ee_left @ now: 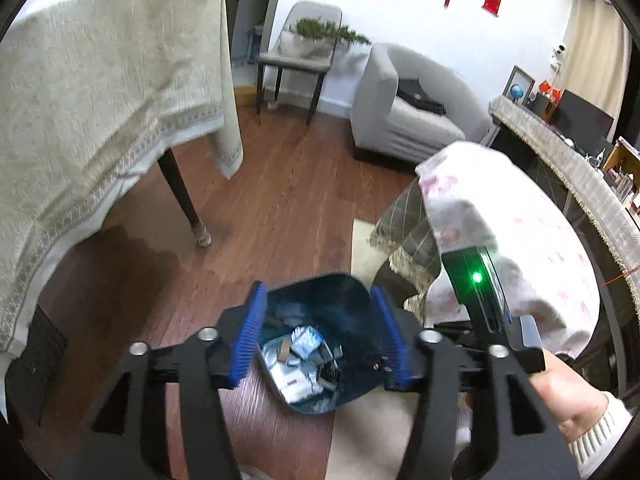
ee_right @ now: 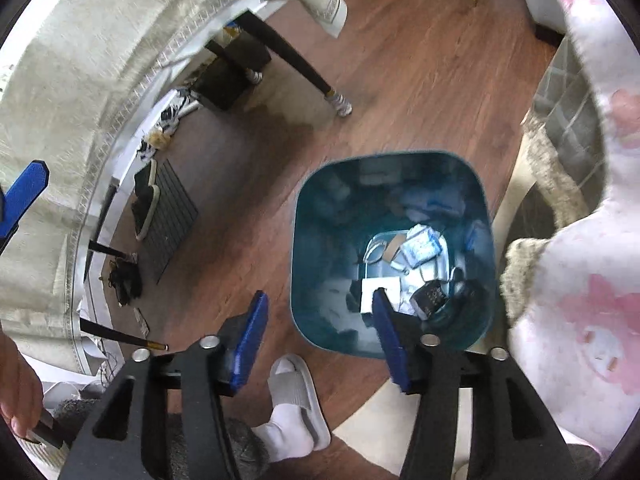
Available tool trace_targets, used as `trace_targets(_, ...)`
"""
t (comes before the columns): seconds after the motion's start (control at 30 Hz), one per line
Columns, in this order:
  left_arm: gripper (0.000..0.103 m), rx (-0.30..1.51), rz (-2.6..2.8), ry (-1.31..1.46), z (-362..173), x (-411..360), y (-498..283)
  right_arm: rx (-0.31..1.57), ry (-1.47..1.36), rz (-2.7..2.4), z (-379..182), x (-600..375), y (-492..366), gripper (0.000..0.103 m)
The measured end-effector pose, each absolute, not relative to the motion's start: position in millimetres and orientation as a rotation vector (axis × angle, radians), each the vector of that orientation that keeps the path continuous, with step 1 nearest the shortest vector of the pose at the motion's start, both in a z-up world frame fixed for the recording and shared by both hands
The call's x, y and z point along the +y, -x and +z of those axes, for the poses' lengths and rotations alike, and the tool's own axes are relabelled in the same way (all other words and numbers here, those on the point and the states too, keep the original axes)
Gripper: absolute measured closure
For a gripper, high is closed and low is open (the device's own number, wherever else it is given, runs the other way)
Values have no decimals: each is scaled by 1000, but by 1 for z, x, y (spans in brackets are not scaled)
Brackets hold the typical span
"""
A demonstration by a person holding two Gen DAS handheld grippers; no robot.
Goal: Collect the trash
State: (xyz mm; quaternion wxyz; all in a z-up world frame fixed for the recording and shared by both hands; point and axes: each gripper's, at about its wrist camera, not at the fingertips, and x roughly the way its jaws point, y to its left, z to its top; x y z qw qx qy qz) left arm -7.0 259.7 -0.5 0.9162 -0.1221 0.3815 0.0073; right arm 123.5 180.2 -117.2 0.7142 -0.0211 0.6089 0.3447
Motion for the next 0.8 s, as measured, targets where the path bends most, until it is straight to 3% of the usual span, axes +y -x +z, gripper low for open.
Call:
trace_targets(0.03, 24, 777, 19, 249, 3, 259, 7, 1327, 59, 751, -111, 180, -123, 42)
trace_targets(0.2, 9, 716, 34, 235, 24, 252, 11, 1161, 149, 681, -66, 162, -101, 23)
trace_targets(0.47, 6, 669, 101, 131, 38, 219, 39, 947, 184, 589, -9, 100, -45, 5)
trace_targets(0.8, 5, 576, 187, 64, 32, 168, 90, 732, 170, 356, 35, -11, -7, 4)
